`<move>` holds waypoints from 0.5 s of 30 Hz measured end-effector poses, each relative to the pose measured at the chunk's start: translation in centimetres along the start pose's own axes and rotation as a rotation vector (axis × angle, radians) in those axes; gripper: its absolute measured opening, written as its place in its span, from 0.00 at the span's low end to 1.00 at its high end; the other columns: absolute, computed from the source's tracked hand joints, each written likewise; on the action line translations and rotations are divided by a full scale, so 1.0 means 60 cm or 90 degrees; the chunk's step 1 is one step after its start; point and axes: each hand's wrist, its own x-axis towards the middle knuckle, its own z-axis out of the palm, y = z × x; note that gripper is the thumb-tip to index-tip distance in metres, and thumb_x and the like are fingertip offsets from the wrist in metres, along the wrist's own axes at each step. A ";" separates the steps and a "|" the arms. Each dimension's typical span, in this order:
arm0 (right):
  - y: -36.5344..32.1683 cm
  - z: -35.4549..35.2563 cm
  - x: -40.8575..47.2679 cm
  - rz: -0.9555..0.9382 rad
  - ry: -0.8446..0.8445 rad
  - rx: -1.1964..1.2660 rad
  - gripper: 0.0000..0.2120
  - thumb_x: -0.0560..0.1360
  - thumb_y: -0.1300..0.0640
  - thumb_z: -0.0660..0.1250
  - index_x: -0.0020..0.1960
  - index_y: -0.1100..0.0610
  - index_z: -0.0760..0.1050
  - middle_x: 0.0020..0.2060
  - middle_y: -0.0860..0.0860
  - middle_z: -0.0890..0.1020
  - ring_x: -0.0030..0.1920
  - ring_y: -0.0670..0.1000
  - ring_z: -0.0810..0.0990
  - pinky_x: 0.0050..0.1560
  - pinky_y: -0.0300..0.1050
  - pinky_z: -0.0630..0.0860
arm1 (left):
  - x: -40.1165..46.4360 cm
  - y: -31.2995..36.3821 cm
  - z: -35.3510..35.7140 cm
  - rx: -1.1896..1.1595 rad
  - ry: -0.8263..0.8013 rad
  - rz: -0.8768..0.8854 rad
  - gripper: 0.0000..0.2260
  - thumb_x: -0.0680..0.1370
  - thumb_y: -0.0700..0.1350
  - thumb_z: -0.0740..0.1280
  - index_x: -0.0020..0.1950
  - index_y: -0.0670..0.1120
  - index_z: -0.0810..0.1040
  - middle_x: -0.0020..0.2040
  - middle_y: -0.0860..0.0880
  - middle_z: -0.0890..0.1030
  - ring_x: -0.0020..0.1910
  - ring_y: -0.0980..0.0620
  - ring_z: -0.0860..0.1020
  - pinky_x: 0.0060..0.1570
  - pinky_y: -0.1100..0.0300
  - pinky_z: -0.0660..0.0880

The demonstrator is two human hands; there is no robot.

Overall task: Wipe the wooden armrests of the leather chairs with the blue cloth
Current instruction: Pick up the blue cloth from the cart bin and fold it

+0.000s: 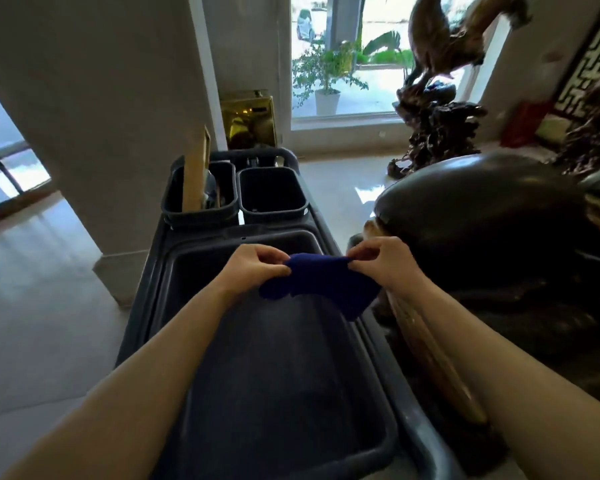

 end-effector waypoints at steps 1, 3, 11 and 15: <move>0.004 -0.024 -0.008 -0.003 0.003 -0.004 0.07 0.67 0.58 0.72 0.43 0.48 0.82 0.40 0.50 0.84 0.42 0.48 0.81 0.48 0.45 0.78 | -0.004 0.022 0.014 0.001 0.003 0.014 0.09 0.69 0.36 0.72 0.48 0.40 0.82 0.37 0.49 0.82 0.36 0.57 0.78 0.35 0.72 0.76; 0.018 -0.071 -0.026 -0.016 0.002 0.009 0.07 0.69 0.59 0.71 0.45 0.49 0.82 0.40 0.49 0.83 0.43 0.47 0.81 0.47 0.42 0.78 | -0.014 0.063 0.047 0.002 0.003 0.037 0.09 0.69 0.35 0.71 0.49 0.39 0.82 0.37 0.47 0.82 0.35 0.55 0.77 0.34 0.71 0.74; 0.157 -0.248 -0.111 -0.042 -0.009 0.020 0.07 0.69 0.61 0.70 0.45 0.51 0.82 0.36 0.41 0.80 0.41 0.41 0.78 0.39 0.31 0.71 | -0.048 0.171 0.262 0.009 0.015 0.058 0.09 0.70 0.35 0.71 0.50 0.38 0.82 0.44 0.40 0.82 0.41 0.50 0.78 0.37 0.69 0.76; 0.254 -0.328 -0.146 -0.055 -0.035 -0.029 0.06 0.67 0.58 0.71 0.40 0.47 0.81 0.33 0.38 0.79 0.39 0.41 0.78 0.38 0.34 0.72 | -0.063 0.196 0.396 -0.010 0.008 0.009 0.06 0.70 0.36 0.71 0.45 0.44 0.83 0.40 0.45 0.84 0.39 0.53 0.80 0.38 0.67 0.77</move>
